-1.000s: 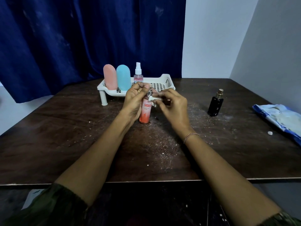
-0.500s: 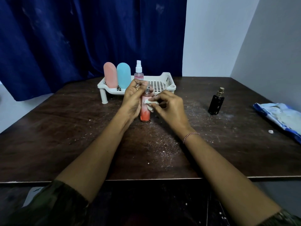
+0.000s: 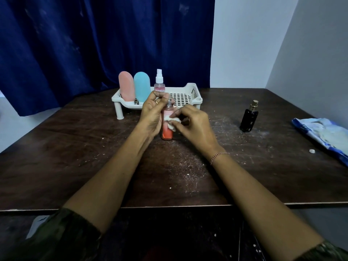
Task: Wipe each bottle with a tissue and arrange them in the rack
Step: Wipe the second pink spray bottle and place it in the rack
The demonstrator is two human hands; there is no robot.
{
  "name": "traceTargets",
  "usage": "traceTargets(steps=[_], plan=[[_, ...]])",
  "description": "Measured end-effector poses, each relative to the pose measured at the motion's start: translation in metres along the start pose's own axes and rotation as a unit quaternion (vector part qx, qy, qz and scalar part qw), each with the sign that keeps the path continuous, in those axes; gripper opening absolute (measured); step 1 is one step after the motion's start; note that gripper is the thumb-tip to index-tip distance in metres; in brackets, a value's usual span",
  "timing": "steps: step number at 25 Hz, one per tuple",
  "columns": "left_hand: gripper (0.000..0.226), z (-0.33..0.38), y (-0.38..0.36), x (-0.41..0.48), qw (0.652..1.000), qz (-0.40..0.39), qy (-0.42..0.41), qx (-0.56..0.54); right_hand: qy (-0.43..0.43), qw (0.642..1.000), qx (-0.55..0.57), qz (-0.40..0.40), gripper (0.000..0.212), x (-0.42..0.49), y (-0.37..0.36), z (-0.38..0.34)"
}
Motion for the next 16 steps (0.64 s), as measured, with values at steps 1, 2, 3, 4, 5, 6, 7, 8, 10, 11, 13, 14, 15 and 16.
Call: traceTargets(steps=[1, 2, 3, 4, 5, 6, 7, 8, 10, 11, 13, 14, 15, 16], plan=[[0.011, 0.0, 0.0, 0.0, 1.0, 0.001, -0.001, 0.0, 0.001, 1.0, -0.001, 0.015, 0.016, 0.001, 0.001, -0.001], [0.011, 0.001, 0.002, 0.0, 1.0, 0.003, -0.001, -0.002, 0.002, 1.0, -0.005, 0.013, 0.016, 0.001, 0.0, -0.002], [0.01, 0.0, 0.003, 0.001, 1.0, 0.006, 0.001, -0.004, 0.002, 1.0, -0.008, -0.002, 0.015, 0.001, -0.002, -0.001], [0.009, -0.001, 0.006, 0.003, 1.0, 0.01, 0.003, -0.006, 0.002, 1.0, -0.01, -0.026, 0.015, 0.0, -0.006, 0.0], [0.009, -0.001, 0.008, 0.004, 1.0, 0.014, 0.004, -0.007, 0.003, 0.999, -0.011, -0.053, 0.015, -0.001, -0.01, 0.0], [0.01, -0.002, 0.009, 0.005, 1.0, 0.019, 0.002, -0.006, 0.009, 0.997, -0.015, -0.077, 0.014, -0.003, -0.013, 0.0], [0.011, -0.002, 0.011, 0.006, 1.0, 0.025, 0.0, -0.005, 0.019, 0.995, -0.023, -0.097, 0.014, -0.004, -0.016, -0.001], [0.011, -0.002, 0.012, 0.006, 0.999, 0.032, -0.002, -0.005, 0.029, 0.993, -0.035, -0.112, 0.014, -0.005, -0.019, -0.003], [0.009, -0.002, 0.014, 0.006, 0.999, 0.044, 0.001, -0.008, 0.045, 0.988, -0.055, -0.138, 0.015, -0.006, -0.024, -0.006], [0.008, -0.002, 0.015, 0.006, 0.999, 0.05, 0.004, -0.01, 0.052, 0.986, -0.061, -0.146, 0.015, -0.007, -0.026, -0.007], [0.008, -0.002, 0.018, 0.005, 0.998, 0.063, 0.009, -0.014, 0.059, 0.984, -0.062, -0.153, 0.016, -0.007, -0.028, -0.008], [0.009, -0.003, 0.02, 0.006, 0.998, 0.068, 0.011, -0.016, 0.058, 0.985, -0.059, -0.154, 0.016, -0.007, -0.028, -0.008], [0.01, -0.003, 0.02, 0.007, 0.997, 0.071, 0.011, -0.021, 0.054, 0.985, -0.057, -0.155, 0.016, -0.007, -0.029, -0.008], [0.01, -0.002, 0.021, 0.008, 0.997, 0.073, 0.012, -0.027, 0.05, 0.985, -0.056, -0.156, 0.016, -0.007, -0.029, -0.007]])
Point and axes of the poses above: each hand's wrist, its own x-axis towards the middle knuckle, its own y-axis out of the back of the hand, z = x × y, the point moved 7 cm from there along x, towards the middle knuckle, and after that the axes turned 7 degrees about -x, right-handed, at the moved point
